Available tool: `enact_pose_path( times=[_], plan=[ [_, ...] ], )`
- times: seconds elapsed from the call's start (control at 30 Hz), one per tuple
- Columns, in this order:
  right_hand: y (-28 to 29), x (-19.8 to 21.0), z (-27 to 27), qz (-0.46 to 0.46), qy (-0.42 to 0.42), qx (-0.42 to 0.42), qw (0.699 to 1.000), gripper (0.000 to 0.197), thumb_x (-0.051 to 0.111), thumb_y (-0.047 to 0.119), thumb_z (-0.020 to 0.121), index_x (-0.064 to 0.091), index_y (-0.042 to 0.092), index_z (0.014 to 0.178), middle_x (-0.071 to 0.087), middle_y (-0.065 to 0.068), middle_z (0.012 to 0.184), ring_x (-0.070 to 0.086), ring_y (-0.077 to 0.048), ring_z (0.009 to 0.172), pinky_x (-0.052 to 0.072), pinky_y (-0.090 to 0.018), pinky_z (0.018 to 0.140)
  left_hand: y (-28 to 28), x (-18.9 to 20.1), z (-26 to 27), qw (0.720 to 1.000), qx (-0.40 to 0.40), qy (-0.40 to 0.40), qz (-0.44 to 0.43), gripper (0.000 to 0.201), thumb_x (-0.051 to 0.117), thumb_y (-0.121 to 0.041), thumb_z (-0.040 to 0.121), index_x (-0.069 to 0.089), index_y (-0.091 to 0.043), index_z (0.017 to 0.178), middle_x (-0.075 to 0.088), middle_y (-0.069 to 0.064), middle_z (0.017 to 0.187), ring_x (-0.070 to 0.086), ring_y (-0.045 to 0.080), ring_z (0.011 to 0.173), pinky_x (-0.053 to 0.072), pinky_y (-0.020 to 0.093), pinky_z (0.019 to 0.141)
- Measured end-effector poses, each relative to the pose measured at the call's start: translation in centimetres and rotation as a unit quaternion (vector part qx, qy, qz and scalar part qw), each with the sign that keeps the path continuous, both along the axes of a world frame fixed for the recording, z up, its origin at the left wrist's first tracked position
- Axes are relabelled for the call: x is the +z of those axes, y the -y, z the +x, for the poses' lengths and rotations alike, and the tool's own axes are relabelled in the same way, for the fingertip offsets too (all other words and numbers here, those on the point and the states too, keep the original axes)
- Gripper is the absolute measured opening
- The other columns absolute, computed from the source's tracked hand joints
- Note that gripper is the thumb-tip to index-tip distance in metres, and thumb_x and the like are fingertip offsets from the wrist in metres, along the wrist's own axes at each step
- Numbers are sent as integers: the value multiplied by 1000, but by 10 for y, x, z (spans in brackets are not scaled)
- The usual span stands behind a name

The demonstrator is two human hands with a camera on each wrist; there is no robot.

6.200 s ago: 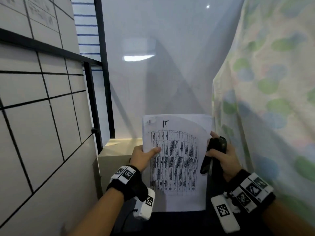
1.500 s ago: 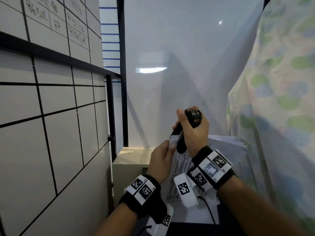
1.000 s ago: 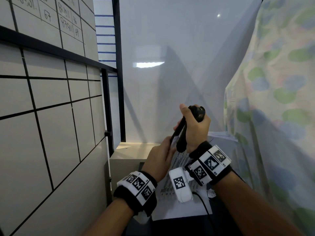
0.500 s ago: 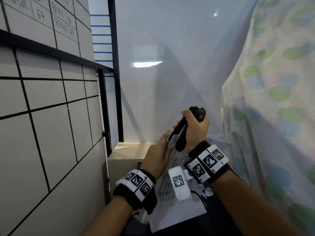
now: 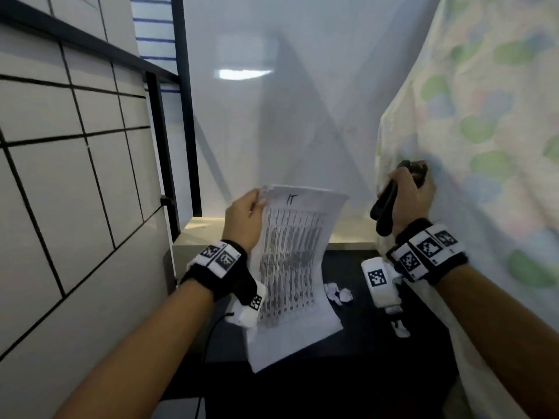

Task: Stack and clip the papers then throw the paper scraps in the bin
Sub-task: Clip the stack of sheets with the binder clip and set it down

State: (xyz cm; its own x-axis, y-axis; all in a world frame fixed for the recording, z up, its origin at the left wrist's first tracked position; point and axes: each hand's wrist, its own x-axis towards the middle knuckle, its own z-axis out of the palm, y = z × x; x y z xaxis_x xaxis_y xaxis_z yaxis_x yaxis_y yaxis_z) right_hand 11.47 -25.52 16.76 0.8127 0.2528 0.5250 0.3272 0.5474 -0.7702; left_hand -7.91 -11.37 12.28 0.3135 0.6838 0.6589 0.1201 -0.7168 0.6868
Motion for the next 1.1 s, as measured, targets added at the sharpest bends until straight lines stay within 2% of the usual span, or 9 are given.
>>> enact_pose_path(
  times=[0.13, 0.23, 0.33, 0.47, 0.6, 0.8, 0.9, 0.97, 1.1],
  plan=[
    [20, -54, 45, -262, 26, -76, 962, 22, 59, 16, 76, 59, 9, 96, 56, -9, 77, 53, -23, 70, 42, -34, 66, -3, 8, 4, 1000, 14, 20, 7, 28, 44, -16, 98, 64, -5, 113, 62, 0, 84, 52, 11, 79, 38, 18, 70],
    [25, -104, 83, -461, -23, -101, 881, 42, 62, 19, 79, 54, 0, 115, 60, -16, 101, 59, -32, 95, 44, -32, 77, -6, 13, 10, 999, 18, 47, 11, 26, 44, -19, 98, 64, -2, 100, 43, -7, 59, 37, 5, 55, 30, 9, 52],
    [28, -146, 112, -582, -48, -103, 805, 63, 71, 24, 77, 46, -5, 127, 56, -23, 126, 55, -37, 116, 45, -36, 92, -8, 16, 15, 998, -4, 64, -5, 21, 44, -21, 97, 63, -11, 98, 51, 5, 72, 42, 14, 63, 35, 22, 65],
    [39, -179, 130, -704, 57, -79, 703, 68, 78, 37, 70, 50, -1, 120, 57, -20, 125, 56, -34, 114, 46, -36, 90, -5, 20, 16, 994, -32, 91, -40, 25, 44, -20, 97, 64, -8, 105, 58, -5, 75, 53, 13, 72, 47, 35, 75],
    [45, -195, 140, -708, 92, -49, 698, 87, 84, 41, 61, 45, 6, 130, 53, -14, 128, 51, -31, 121, 43, -34, 93, -5, 24, 14, 992, -49, 104, -45, 21, 45, -25, 92, 66, -26, 96, 65, 8, 93, 61, 27, 89, 50, 54, 92],
    [36, -207, 160, -760, 134, -66, 632, 79, 77, 54, 64, 54, 1, 118, 63, -17, 108, 61, -31, 106, 44, -31, 78, -13, 32, 12, 989, -41, 133, -54, 21, 43, -11, 96, 62, -16, 104, 64, -5, 92, 59, 15, 94, 49, 43, 100],
    [29, -200, 160, -789, 160, -73, 589, 72, 67, 57, 73, 55, 1, 118, 61, -16, 107, 60, -32, 108, 45, -33, 85, -19, 35, 11, 989, -29, 135, -53, 19, 44, -12, 96, 63, -17, 99, 64, -2, 91, 60, 16, 93, 50, 44, 97],
    [22, -183, 150, -757, 187, -94, 619, 65, 57, 57, 81, 56, 2, 117, 61, -17, 115, 58, -33, 107, 44, -35, 88, -23, 37, 10, 988, -27, 140, -51, 21, 45, -11, 95, 62, -20, 85, 60, -9, 79, 58, 7, 81, 51, 35, 87],
    [7, -130, 95, -526, 202, -1, 826, 46, 52, 46, 89, 54, 13, 121, 61, -4, 104, 59, -24, 100, 43, -30, 85, -30, 43, 11, 986, -27, 152, -65, 22, 45, -8, 96, 65, 0, 88, 52, -19, 60, 49, -12, 55, 41, 9, 67]
  ],
)
